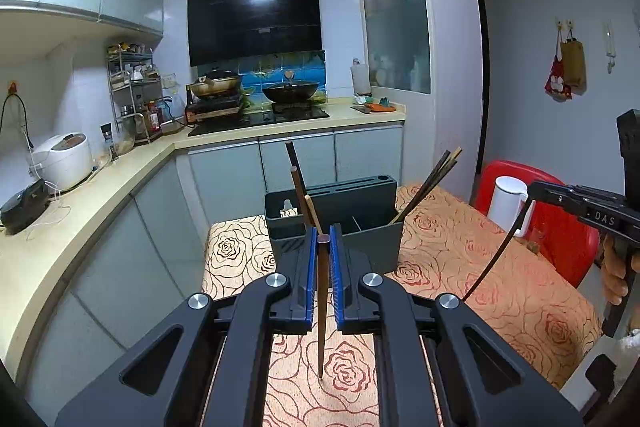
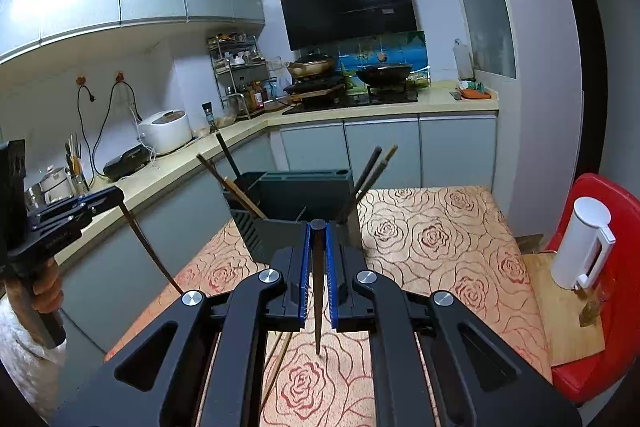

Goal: Organize utensils
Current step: 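Lift both held chopsticks and carry them above the green holder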

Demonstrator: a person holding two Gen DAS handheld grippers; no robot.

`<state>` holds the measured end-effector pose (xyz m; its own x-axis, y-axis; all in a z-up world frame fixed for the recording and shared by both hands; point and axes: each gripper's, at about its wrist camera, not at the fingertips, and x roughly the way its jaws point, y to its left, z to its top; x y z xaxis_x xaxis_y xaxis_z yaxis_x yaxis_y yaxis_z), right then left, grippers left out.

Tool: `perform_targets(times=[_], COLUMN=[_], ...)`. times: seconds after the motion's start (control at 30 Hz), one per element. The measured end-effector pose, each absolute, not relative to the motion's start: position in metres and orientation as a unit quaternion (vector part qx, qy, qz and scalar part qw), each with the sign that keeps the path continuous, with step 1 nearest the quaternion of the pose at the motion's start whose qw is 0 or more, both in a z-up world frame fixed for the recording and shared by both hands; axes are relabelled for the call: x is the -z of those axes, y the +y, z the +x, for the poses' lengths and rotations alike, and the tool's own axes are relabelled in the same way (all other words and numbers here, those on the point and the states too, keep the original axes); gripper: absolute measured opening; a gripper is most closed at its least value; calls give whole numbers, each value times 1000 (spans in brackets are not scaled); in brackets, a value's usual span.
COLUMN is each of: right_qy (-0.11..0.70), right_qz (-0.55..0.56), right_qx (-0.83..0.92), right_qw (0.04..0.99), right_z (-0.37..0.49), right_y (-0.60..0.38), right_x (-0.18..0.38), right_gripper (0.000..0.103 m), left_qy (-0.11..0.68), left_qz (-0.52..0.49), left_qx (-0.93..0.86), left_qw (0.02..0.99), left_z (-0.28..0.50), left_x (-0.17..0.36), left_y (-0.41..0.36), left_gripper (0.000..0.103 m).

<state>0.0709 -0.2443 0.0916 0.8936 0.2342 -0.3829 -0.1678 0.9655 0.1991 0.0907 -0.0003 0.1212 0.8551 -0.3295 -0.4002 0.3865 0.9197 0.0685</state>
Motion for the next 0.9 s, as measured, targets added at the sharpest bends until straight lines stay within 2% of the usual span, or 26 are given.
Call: perform_targets(times=[0.9], right_qy=[168], right_qz=[54], right_qx=[-101], right_qw=[979], right_z=[133], right_y=[-243], right_x=[-177], right_gripper=[8], left_qy=[171], left_qz=[91], left_qx=[214], left_qw=[957], left_z=[151], left_x=[-195], left_y=[-54], left_gripper=[7])
